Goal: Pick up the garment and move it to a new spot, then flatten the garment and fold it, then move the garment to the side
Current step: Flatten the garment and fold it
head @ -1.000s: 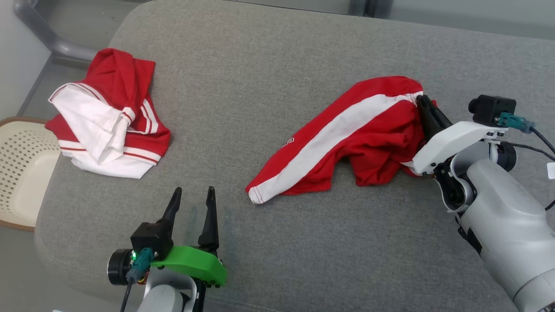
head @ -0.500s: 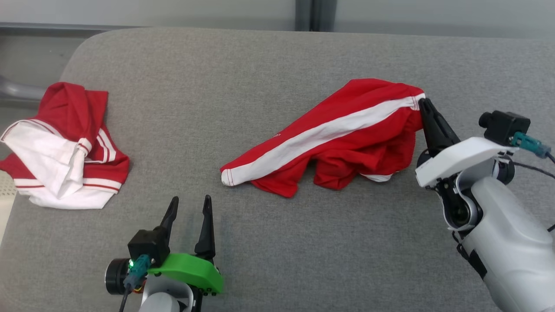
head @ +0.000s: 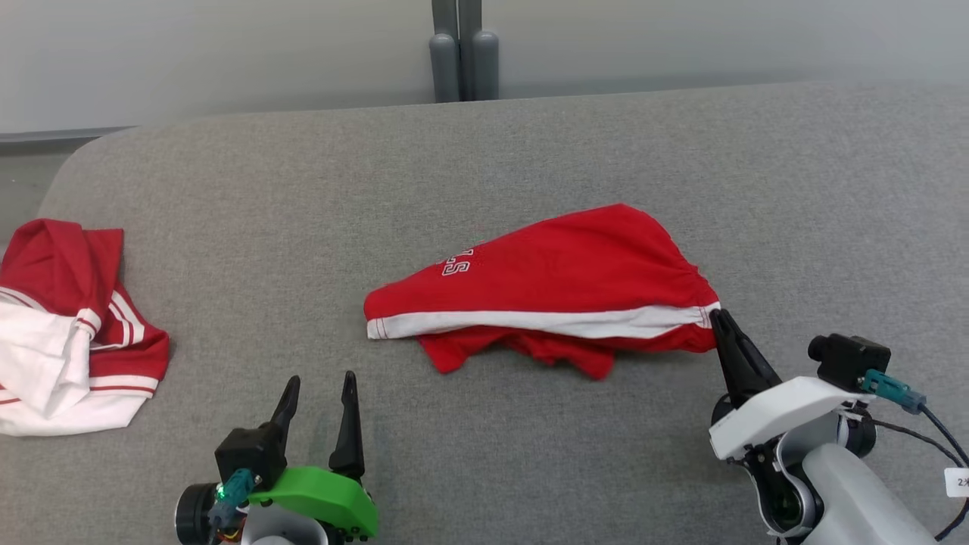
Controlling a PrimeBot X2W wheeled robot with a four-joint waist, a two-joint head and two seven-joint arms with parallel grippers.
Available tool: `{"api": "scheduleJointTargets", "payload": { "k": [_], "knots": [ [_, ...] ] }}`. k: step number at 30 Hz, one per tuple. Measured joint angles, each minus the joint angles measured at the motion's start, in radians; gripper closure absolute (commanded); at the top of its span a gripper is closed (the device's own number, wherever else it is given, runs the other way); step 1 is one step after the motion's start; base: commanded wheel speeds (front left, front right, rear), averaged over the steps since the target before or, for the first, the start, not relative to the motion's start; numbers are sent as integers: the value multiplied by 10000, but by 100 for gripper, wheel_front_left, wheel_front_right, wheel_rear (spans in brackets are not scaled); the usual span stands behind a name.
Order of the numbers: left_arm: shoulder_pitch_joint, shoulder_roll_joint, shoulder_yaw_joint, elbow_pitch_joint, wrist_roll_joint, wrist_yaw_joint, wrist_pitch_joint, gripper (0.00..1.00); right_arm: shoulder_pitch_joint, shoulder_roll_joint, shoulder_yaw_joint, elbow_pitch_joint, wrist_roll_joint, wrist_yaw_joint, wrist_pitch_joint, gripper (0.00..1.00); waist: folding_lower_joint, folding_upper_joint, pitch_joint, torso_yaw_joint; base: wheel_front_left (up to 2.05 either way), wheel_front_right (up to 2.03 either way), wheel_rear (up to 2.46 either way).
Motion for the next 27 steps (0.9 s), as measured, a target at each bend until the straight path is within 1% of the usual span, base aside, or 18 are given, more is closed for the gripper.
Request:
{"api": "scheduleJointTargets", "payload": {
  "k": [2,8,9,10,11,17,19,23,27],
  "knots": [
    [38,-2,52,42,2,-2,0,0,251,150,-286,-56,-416,-2,0,100,0,0,-82,-96,0,0,0],
    [195,-2,148,213,123,-33,0,0,795,575,-671,2,-1866,0,0,100,0,0,-266,-207,0,0,0],
    [204,-2,194,213,146,-29,0,0,836,637,-817,-12,-2128,0,0,75,0,0,-288,-206,0,0,0],
    [209,-2,259,203,155,-29,0,0,904,688,-980,-59,-2491,0,0,23,0,0,-302,-197,0,0,0],
    [229,0,305,196,165,-29,0,0,964,736,-1110,-119,-2794,0,0,0,0,0,-309,-190,0,0,0],
    [399,0,500,125,286,-13,0,0,1340,1089,-2011,-871,-4963,0,0,0,0,0,-334,-141,0,0,0],
    [406,0,562,73,341,15,0,0,1428,1197,-2265,-1124,-5467,0,0,0,0,0,-337,-132,0,0,0],
    [445,0,706,-167,453,29,0,0,1605,1392,-2433,-1478,-6226,0,0,0,0,0,-348,-139,0,0,0],
    [526,0,767,-355,573,29,0,0,1750,1505,-2621,-1557,-6569,0,0,0,0,0,-379,-125,0,0,0]
  ]
}}
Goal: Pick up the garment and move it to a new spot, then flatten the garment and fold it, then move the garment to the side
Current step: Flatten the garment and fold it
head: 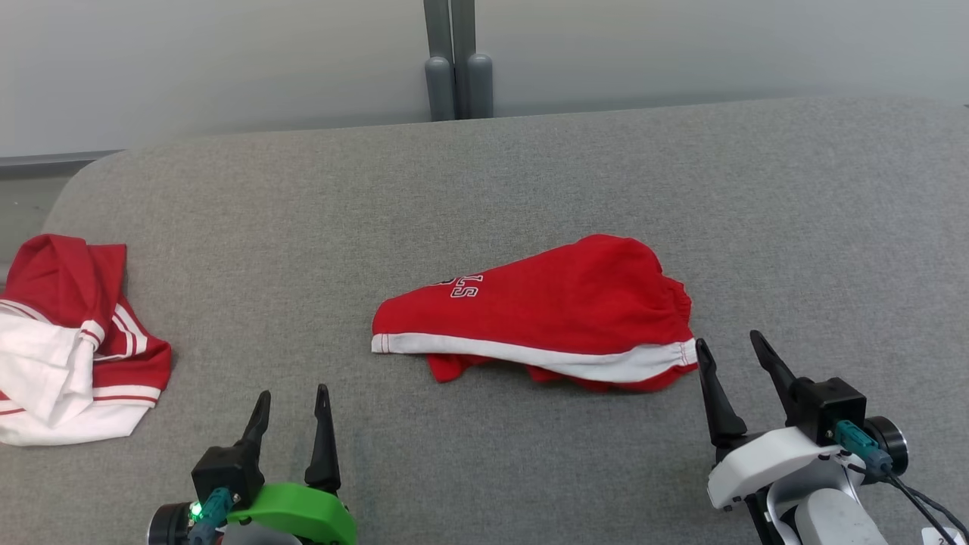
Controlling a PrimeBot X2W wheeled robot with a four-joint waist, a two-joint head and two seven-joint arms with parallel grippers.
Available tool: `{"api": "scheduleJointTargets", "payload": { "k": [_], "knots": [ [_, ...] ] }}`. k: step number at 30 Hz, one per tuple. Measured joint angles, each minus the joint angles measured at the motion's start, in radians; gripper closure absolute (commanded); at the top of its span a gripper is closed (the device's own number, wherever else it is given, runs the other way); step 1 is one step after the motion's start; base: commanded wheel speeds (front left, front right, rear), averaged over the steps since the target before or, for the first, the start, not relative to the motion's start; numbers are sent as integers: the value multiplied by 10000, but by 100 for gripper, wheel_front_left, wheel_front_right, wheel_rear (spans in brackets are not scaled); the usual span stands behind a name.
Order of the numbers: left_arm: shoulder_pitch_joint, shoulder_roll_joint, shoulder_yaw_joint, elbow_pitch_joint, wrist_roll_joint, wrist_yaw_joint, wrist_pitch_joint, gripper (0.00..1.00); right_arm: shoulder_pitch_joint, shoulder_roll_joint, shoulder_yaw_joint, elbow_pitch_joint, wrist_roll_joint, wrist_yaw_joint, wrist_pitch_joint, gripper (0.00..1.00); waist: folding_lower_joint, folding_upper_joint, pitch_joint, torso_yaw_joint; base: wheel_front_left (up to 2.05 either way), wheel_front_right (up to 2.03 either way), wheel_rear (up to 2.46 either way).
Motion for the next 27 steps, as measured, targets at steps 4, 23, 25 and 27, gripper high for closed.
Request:
{"api": "scheduleJointTargets", "payload": {
  "k": [4,23,25,27],
  "knots": [
    [19,0,-13,-63,40,15,0,0,25,75,-100,6,-48,0,0,0,0,0,13,11,0,0,0],
    [-1505,-2,-765,387,-472,-280,0,0,-693,169,-127,-40,-92,0,0,0,0,0,1494,-182,0,0,0],
    [-1638,-2,-819,497,-491,-286,0,0,-751,171,-123,-48,-81,0,0,0,0,0,1673,-246,0,0,0],
    [-1754,-4,-892,648,-523,-299,0,0,-812,171,-111,-46,-65,0,0,0,0,0,1829,-340,0,0,0]
  ]
}}
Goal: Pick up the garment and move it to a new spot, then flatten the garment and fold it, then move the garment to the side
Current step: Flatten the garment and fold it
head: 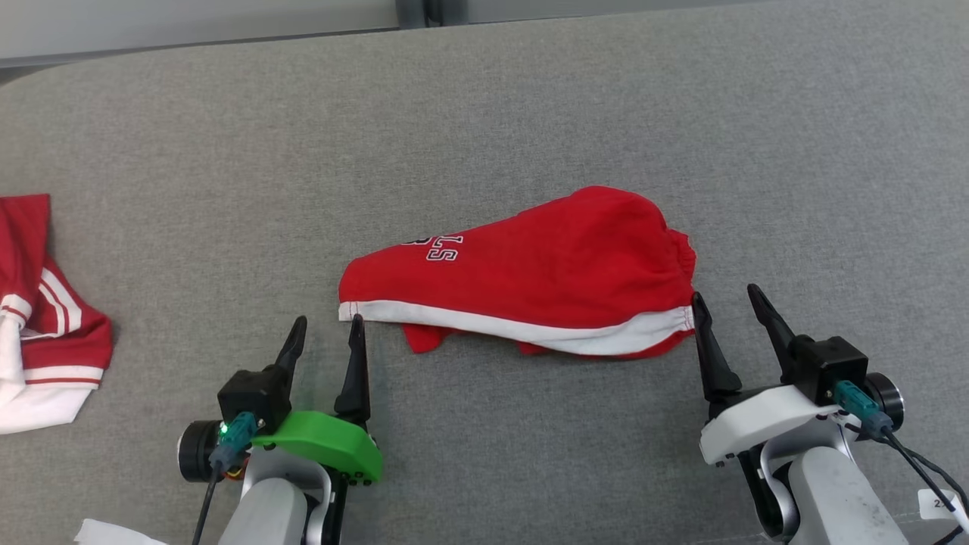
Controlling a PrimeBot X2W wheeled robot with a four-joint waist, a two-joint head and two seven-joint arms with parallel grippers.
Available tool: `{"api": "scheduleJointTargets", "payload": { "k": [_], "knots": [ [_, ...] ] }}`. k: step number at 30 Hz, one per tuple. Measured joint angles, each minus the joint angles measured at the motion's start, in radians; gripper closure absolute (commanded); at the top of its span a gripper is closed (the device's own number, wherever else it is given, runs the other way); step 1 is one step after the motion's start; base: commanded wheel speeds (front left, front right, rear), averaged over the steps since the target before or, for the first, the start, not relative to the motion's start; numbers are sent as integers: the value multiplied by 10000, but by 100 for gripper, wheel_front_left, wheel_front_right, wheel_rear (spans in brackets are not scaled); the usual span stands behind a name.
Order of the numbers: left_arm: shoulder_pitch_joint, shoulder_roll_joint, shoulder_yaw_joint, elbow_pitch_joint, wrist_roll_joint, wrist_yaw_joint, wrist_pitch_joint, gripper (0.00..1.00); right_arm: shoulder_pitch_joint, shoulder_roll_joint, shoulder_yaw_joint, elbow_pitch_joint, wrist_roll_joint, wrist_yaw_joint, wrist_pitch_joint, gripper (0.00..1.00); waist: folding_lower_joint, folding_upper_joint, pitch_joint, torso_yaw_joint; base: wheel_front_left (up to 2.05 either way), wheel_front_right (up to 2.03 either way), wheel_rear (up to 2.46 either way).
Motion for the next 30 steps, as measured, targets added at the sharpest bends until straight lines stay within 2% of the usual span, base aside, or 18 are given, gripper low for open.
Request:
{"api": "scheduleJointTargets", "payload": {
  "k": [17,18,20,21,22,23,24,25,26,27,28,30],
  "knots": [
    [-469,0,119,708,-261,155,0,0,-247,6,56,-50,184,0,0,0,0,0,602,-904,0,0,0],
    [-468,0,127,723,-316,171,0,4,-251,6,56,-48,188,0,0,0,0,0,598,-911,0,0,0],
    [-461,0,130,732,-328,188,0,20,-260,6,59,-50,238,0,0,0,0,0,576,-906,0,0,0],
    [-446,0,130,715,-328,186,2,26,-260,6,67,-52,245,0,0,0,0,0,563,-896,0,0,0],
    [-431,0,127,683,-318,186,2,27,-260,6,75,-54,247,0,0,0,0,0,550,-887,0,0,0],
    [-417,0,125,648,-303,180,2,35,-260,8,92,-50,265,0,0,0,0,0,523,-873,0,0,0],
    [-387,0,125,617,-297,171,2,51,-258,8,115,-35,284,0,0,0,0,0,488,-857,0,0,0],
    [-343,0,119,596,-293,146,0,55,-256,8,146,-6,290,0,0,0,0,0,461,-834,0,0,0],
    [-302,0,117,587,-278,136,2,65,-255,10,184,8,334,0,0,0,0,0,445,-814,0,0,0],
    [-252,0,125,558,-274,138,2,86,-255,8,242,10,370,0,0,0,0,0,425,-787,0,0,0],
    [-235,0,123,522,-211,140,2,100,-256,10,307,10,376,0,0,0,0,0,407,-760,0,0,0],
    [-227,0,125,483,-198,140,0,100,-256,12,441,10,460,0,0,0,0,0,377,-714,0,0,0]
  ]
}}
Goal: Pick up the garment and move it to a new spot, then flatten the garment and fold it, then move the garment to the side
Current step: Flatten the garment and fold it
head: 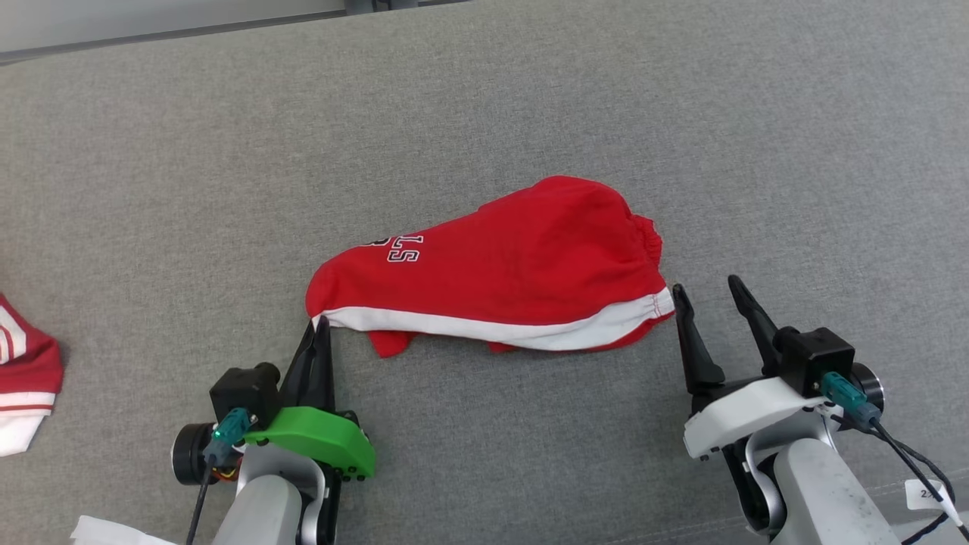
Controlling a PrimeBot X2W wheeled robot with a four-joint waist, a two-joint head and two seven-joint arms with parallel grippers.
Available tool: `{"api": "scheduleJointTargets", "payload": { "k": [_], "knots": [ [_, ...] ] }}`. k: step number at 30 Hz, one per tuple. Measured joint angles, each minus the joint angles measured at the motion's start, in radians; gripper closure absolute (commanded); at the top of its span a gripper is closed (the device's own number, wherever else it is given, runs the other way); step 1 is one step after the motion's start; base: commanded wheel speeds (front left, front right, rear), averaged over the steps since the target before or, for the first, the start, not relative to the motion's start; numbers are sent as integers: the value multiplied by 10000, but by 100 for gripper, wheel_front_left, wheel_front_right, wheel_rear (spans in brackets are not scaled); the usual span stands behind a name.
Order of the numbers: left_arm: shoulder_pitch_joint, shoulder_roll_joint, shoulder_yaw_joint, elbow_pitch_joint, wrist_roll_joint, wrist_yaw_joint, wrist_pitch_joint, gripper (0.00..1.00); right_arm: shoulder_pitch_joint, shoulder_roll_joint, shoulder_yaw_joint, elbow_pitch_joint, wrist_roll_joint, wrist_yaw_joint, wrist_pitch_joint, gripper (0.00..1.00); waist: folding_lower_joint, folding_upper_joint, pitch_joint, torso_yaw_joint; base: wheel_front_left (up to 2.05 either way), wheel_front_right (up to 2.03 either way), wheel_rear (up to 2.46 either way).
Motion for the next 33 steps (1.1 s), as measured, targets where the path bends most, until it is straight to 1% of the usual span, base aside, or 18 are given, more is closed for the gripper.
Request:
{"api": "scheduleJointTargets", "payload": {
  "k": [6,10,21,24,25,27,28,29,33],
  "knots": [
    [61,-2,94,-25,176,67,2,100,0,-23,479,232,192,0,0,0,0,0,-51,122,0,0,0],
    [111,-2,174,-59,249,161,2,100,-1,-127,652,420,334,0,0,0,0,0,-71,218,0,0,0],
    [186,0,408,13,288,221,0,100,-160,-389,1317,683,529,0,0,0,0,0,-24,465,0,0,0],
    [180,-2,407,12,307,222,2,100,-215,-420,1469,803,573,0,0,32,0,0,20,515,0,0,0],
    [176,-2,407,10,309,222,0,100,-265,-422,1503,825,577,0,0,55,0,0,33,535,0,0,0],
    [172,0,407,2,309,232,0,100,-330,-422,1563,859,600,0,0,76,0,0,61,563,0,0,0],
    [164,-2,407,2,311,232,2,100,-348,-428,1584,878,617,0,0,91,0,0,75,577,0,0,0],
    [156,-2,405,2,318,232,0,100,-363,-437,1603,880,646,0,0,100,0,0,87,590,0,0,0],
    [151,-2,401,86,322,230,2,100,-372,-476,1611,892,706,0,0,100,0,0,85,636,0,0,0]
  ]
}}
